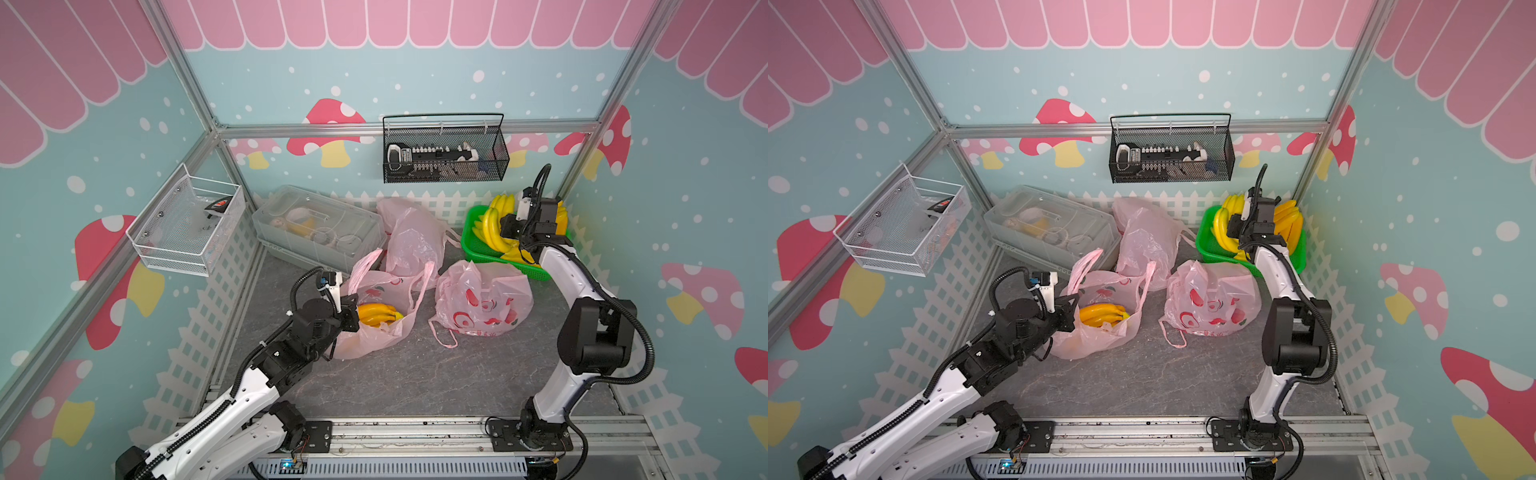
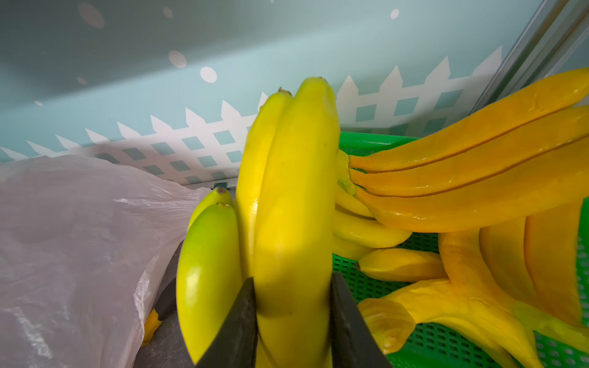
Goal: Place the banana into a plastic bag & tie a knot
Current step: Pick up the banana from the basket, then place the banana into the plastic bag.
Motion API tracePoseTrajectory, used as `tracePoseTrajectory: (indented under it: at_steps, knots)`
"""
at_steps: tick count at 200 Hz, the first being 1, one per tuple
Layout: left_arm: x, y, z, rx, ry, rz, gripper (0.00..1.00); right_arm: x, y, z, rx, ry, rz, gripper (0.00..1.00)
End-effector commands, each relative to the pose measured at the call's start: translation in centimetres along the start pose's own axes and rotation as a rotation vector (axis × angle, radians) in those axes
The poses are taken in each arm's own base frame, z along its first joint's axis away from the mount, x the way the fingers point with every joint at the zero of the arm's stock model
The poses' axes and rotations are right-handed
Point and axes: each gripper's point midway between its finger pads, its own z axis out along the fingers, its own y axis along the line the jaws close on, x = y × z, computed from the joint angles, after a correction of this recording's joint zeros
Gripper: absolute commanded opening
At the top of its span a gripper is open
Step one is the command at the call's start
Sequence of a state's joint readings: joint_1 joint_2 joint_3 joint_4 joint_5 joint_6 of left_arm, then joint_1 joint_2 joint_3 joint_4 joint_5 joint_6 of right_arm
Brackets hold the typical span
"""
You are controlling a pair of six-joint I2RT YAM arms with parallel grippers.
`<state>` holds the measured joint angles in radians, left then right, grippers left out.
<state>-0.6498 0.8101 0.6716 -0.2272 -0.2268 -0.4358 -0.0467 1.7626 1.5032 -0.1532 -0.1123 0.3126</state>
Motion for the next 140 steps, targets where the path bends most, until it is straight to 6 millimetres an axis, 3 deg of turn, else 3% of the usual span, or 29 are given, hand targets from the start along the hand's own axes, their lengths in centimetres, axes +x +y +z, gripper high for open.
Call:
tracePoseTrajectory:
  at_steps: [1, 36, 89, 122, 140]
  knots:
    - [-0.2, -0.1, 0.0, 0.009, -0.005, 0.016, 0.0, -2.1, 0.8, -2.4, -0.033, -0.077, 0.007, 0.21]
    - [-0.2, -0.3, 0.3, 0.014, 0.0, 0.014, 0.0, -2.6, 0.6, -6.4, 0.002, -0.134, 0.026, 0.21]
    - [-0.2, -0.7, 0.5, 0.032, 0.006, 0.01, 0.0, -3.1, 2.0, -12.5, -0.044, -0.237, 0.056, 0.2]
    - [0.1, -1.0, 0.7, 0.042, 0.022, 0.004, 0.0, -3.1, 4.6, -16.3, -0.104, -0.266, 0.012, 0.19]
    - [0.1, -1.0, 0.8, 0.042, 0.027, -0.001, 0.0, -2.7, 7.2, -18.3, -0.172, -0.268, -0.032, 0.19]
